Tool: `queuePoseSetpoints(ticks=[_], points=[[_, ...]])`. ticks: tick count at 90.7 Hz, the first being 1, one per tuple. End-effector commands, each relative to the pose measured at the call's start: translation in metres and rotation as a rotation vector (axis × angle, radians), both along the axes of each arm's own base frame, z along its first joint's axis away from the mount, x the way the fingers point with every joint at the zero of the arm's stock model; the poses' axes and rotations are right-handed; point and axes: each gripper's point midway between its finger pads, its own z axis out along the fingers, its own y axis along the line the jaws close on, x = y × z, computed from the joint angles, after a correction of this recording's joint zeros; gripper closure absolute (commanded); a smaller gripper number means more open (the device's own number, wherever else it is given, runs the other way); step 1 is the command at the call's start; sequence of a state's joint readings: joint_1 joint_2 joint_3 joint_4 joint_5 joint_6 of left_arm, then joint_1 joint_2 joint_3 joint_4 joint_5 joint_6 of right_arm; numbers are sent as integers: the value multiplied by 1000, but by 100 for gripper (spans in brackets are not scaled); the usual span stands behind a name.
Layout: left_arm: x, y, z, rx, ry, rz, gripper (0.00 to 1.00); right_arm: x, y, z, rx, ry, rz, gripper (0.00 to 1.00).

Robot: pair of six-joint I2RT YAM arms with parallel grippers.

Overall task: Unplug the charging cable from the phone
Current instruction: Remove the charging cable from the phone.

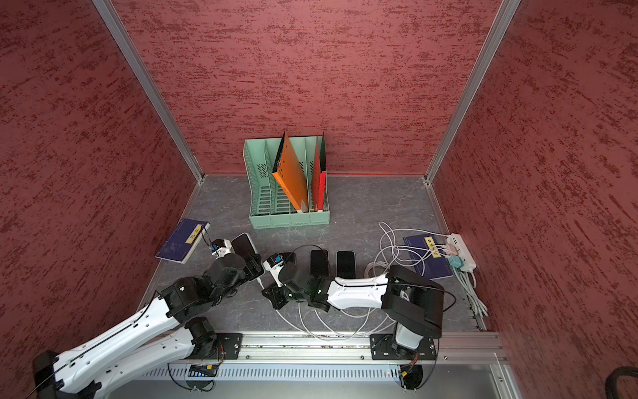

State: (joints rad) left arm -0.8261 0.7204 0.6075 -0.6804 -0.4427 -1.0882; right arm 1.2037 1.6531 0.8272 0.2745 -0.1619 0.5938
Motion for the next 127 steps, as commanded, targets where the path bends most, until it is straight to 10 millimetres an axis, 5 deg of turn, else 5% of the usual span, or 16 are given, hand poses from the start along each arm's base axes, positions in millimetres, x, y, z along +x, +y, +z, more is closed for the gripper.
queuePoseSetpoints(ticks=[1,65,87,98,110,127], points=[[5,4,14,-18,-60,36,100,-2,6,10,23,-11,19,91],[11,16,38,-41,-163,112,100,-10,6,-5,-31,-5,64,100],[0,43,28,42,-110,178,100,0,9,-21,-134,-9,33,98],[-8,51,7,83,-25,188,100,5,15,-33,-172,4,23,86],[-12,50,-21,103,78,168,100,9,15,-44,-180,25,-7,48],[-15,50,-65,163,269,155,100,18,-6,-28,-137,-15,-96,20]])
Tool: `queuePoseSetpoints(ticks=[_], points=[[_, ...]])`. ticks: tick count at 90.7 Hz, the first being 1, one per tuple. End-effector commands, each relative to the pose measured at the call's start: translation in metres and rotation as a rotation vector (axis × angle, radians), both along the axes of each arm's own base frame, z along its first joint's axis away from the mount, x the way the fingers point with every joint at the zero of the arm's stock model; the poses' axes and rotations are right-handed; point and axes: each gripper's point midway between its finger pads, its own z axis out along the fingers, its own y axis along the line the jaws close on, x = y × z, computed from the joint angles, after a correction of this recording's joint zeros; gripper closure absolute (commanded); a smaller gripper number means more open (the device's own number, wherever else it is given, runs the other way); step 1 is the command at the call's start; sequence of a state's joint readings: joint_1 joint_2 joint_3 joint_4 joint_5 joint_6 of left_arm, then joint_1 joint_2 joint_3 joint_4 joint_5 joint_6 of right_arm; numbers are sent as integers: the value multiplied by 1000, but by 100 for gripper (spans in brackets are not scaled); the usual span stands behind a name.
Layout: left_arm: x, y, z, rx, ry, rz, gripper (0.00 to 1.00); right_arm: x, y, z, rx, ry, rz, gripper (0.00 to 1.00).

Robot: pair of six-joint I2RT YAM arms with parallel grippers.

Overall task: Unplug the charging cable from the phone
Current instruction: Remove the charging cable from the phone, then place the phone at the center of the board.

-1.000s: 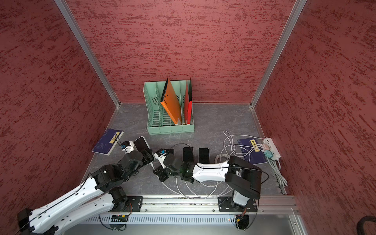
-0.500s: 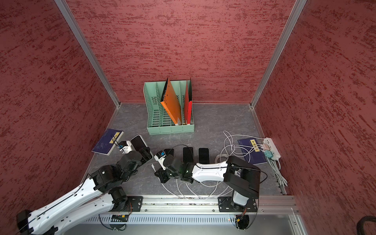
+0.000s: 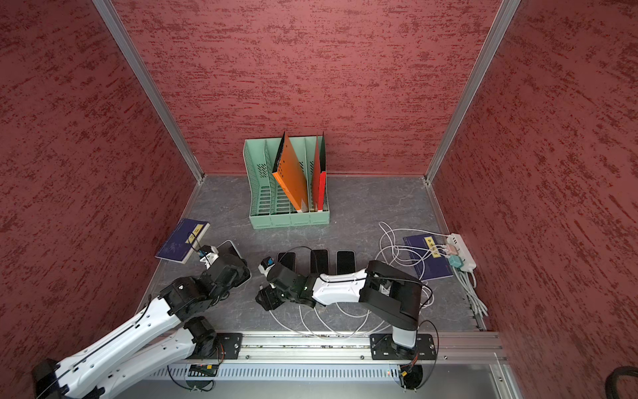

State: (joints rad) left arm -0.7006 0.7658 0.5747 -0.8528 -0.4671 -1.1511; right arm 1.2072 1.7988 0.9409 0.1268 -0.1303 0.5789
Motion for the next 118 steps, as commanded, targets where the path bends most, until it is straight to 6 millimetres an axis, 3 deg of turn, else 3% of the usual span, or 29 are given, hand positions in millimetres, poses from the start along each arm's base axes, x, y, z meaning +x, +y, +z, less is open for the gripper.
queuePoseSetpoints(ticks=[1,25,41,51,69,101,104,112,118], points=[[-3,-4,-23,15,111,-24,100,12,-14,21,37,-62,-87,19],[11,-10,-51,121,255,-66,100,47,-97,62,22,-137,-390,7],[18,-9,-66,205,340,-80,100,67,-161,60,-58,-87,-587,5],[19,-11,-80,238,398,-97,100,71,-189,62,-30,-54,-659,4],[27,-25,-87,225,409,-158,100,75,-217,76,27,-46,-717,2],[52,-65,-103,174,455,-285,100,83,-243,100,64,1,-779,2],[54,-68,-103,166,455,-296,93,84,-246,104,61,-6,-784,2],[56,-75,-99,142,435,-322,43,87,-257,114,45,-29,-802,2],[57,-74,-93,136,411,-310,20,90,-269,120,33,-43,-839,2]])
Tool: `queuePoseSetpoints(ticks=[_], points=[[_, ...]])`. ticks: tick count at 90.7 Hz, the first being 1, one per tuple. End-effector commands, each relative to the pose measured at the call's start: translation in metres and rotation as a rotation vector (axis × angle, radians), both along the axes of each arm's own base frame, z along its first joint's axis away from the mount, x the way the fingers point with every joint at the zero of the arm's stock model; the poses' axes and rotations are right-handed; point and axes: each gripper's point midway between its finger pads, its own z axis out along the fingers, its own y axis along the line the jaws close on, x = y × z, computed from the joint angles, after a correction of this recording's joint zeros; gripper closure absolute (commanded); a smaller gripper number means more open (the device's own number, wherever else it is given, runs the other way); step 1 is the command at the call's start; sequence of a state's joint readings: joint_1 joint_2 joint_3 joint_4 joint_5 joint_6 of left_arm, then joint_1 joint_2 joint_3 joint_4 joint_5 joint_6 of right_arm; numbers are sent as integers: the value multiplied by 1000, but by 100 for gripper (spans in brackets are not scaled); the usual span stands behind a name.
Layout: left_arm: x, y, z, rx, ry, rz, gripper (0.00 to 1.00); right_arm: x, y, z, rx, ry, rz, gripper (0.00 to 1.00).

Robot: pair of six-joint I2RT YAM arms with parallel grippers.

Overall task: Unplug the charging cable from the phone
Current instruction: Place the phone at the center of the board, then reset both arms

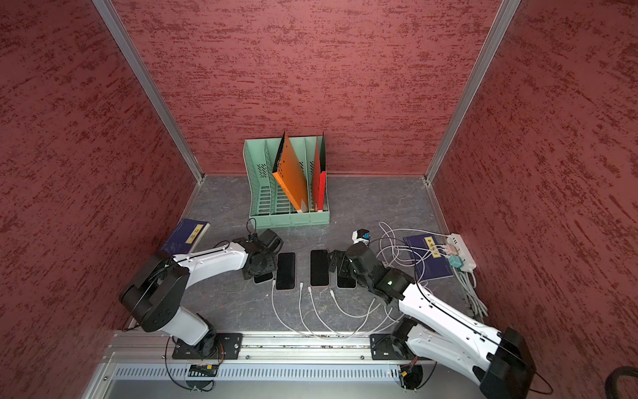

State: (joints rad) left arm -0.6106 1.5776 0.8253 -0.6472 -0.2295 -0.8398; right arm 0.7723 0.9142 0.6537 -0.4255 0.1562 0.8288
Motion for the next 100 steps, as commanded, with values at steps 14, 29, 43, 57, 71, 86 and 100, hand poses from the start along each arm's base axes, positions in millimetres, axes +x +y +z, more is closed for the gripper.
queuePoseSetpoints(ticks=[14,29,43,57,71,86,100], points=[[3,2,24,-14,-55,5,0,12,-41,40,-40,-53,-106,2],[11,21,79,55,-167,16,0,22,-84,70,-146,-158,-262,2],[21,63,151,136,-371,120,0,31,-108,75,-215,-285,-369,2],[41,89,207,174,-617,50,0,45,-129,73,-335,-478,-435,2],[63,136,219,358,-789,78,0,72,-175,51,-436,-369,-515,2],[82,199,176,336,-854,230,0,92,-225,13,-602,-324,-671,2],[105,216,150,195,-947,208,0,112,-248,-3,-699,-341,-722,1]])
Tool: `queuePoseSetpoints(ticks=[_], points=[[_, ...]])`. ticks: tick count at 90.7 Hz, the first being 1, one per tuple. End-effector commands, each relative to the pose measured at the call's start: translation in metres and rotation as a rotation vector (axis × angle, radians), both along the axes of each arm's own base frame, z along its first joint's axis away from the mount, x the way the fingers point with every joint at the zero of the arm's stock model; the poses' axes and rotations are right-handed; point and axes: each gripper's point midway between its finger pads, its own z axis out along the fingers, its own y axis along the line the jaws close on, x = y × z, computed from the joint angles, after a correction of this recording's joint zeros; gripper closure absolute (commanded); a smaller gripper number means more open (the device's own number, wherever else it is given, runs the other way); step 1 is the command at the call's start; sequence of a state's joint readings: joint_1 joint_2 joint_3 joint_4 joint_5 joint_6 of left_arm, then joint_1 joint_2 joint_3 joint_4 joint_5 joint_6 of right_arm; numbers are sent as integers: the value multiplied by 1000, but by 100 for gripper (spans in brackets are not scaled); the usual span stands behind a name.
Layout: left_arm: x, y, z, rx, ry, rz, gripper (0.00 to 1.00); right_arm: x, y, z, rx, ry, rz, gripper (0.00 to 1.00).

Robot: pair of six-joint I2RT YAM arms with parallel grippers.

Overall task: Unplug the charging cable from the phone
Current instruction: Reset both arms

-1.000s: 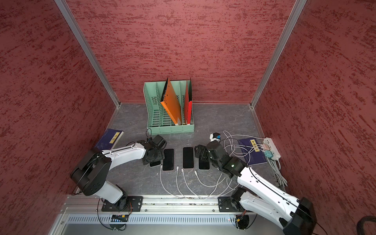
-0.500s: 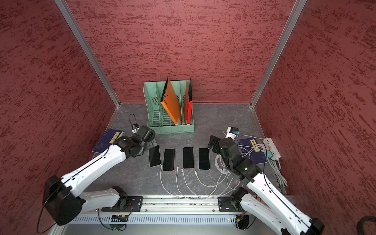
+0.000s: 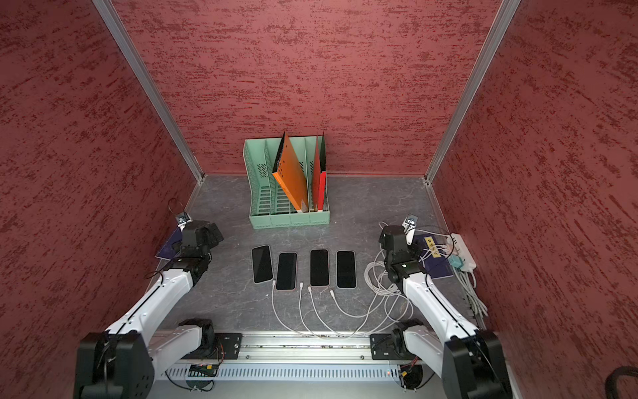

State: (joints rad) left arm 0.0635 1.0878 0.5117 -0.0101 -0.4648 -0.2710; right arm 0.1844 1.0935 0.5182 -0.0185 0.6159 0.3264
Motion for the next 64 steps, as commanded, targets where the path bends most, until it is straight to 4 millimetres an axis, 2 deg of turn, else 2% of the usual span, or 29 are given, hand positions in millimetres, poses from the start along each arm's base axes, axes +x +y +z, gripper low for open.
queuePoseSetpoints(ticks=[1,13,18,24,29,33,36,40,45,52,56,58,64], points=[[41,-12,27,-21,-231,-166,0,20,-18,14,-108,-126,-46,1],[52,-16,16,-4,-276,-200,0,46,-14,-7,-124,-111,19,2],[54,-21,6,5,-275,-215,0,57,-7,-4,-121,-166,81,1],[56,-32,-2,70,-282,-236,0,73,7,-6,-111,-232,210,1],[61,-52,1,168,-304,-293,0,85,31,-21,-70,-169,391,1],[69,-79,-3,203,-273,-413,0,82,37,-26,-37,-171,456,2],[73,-88,0,218,-286,-451,0,76,37,-35,-13,-193,474,1],[75,-86,-5,159,-260,-450,0,71,34,-26,-24,-273,469,1],[84,-73,-9,93,-252,-453,0,69,30,-26,-19,-280,443,2],[79,-76,-23,56,-249,-512,0,72,28,-28,-19,-257,435,2],[82,-84,-14,100,-287,-535,0,72,29,-26,-19,-264,437,1],[80,-87,-21,81,-253,-547,0,72,28,-27,-20,-259,436,2],[81,-83,-19,76,-267,-543,0,71,29,-26,-26,-266,436,2]])
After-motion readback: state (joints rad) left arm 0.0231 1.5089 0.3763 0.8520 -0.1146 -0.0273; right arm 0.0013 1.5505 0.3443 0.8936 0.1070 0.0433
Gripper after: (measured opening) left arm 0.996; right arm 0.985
